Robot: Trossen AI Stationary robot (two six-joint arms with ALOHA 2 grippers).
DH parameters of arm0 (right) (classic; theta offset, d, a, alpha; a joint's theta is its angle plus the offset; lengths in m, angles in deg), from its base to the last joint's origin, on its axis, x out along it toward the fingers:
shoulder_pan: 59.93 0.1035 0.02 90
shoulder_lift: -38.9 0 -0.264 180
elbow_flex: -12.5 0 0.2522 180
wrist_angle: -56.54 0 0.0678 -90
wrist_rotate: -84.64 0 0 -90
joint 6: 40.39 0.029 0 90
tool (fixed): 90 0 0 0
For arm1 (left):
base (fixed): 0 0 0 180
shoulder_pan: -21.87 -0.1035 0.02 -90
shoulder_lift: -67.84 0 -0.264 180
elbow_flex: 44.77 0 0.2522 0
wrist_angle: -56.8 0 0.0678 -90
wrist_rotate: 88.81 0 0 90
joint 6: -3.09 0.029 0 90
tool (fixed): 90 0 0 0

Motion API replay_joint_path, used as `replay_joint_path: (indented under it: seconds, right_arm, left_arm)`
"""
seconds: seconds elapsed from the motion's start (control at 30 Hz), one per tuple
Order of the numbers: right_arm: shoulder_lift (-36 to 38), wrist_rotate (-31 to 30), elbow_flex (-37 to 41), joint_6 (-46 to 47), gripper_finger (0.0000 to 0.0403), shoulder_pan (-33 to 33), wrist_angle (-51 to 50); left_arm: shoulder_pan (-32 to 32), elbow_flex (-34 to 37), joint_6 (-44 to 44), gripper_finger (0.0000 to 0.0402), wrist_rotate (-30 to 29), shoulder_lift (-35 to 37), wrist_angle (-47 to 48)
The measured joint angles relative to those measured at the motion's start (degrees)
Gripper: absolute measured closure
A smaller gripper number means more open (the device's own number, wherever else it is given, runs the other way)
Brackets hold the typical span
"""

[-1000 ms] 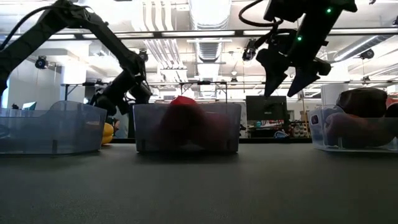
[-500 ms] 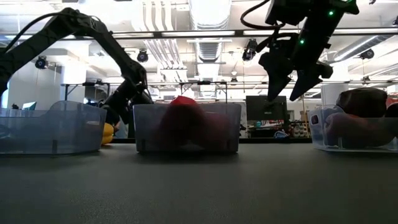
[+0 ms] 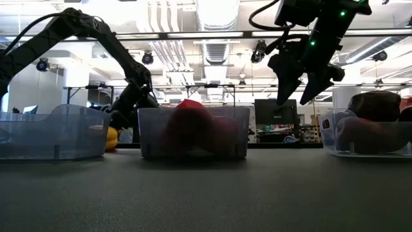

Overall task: Sort produce into baskets
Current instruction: Put the red bell pepper into the right black bin

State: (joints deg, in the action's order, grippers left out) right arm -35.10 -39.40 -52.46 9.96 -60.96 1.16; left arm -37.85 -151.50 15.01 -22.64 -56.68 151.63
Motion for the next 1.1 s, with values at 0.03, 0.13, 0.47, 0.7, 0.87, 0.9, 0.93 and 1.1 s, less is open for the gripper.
replay_joint_path:
  seconds: [0.03, 0.13, 0.47, 0.7, 0.87, 0.9, 0.93, 1.1]
  right_arm:
    - [0.0, 0.0, 0.0, -0.1, 0.0026, 0.0, 0.0]
    - [0.0, 0.1, 0.0, -0.7, 0.0026, 0.0, 0.0]
    - [1.9, 3.0, 0.0, -10.9, 0.0026, 0.1, 0.0]
    - [3.7, 0.7, 0.0, -17.5, 0.0026, 2.1, 0.2]
    - [6.3, -1.7, 0.5, -17.0, 0.0026, 7.2, 0.6]
    - [6.5, -3.0, 0.9, -17.0, 0.0026, 8.6, 0.6]
    - [6.7, -4.4, 1.3, -17.0, 0.0026, 10.0, 0.6]
    - [7.1, -10.5, 2.0, -16.6, 0.0026, 19.5, 1.0]
  left_arm:
    - [0.1, -0.1, -0.4, 0.0124, 0.7, 0.4, -0.1]
    - [0.6, -0.7, -1.3, 0.0152, 4.5, 2.3, -0.8]
    - [8.3, -2.9, -12.4, 0.0148, 17.5, 16.9, -11.4]
    - [21.0, -2.9, -26.5, 0.0145, 17.9, 26.4, -24.8]
    - [33.8, -2.9, -34.5, 0.0144, 14.8, 28.7, -28.6]
    - [36.5, -2.9, -35.0, 0.0144, 13.7, 28.7, -28.6]
    - [39.3, -2.9, -35.5, 0.0143, 12.7, 28.7, -28.6]
    - [50.5, -2.9, -40.8, 0.0143, 10.8, 27.9, -30.1]
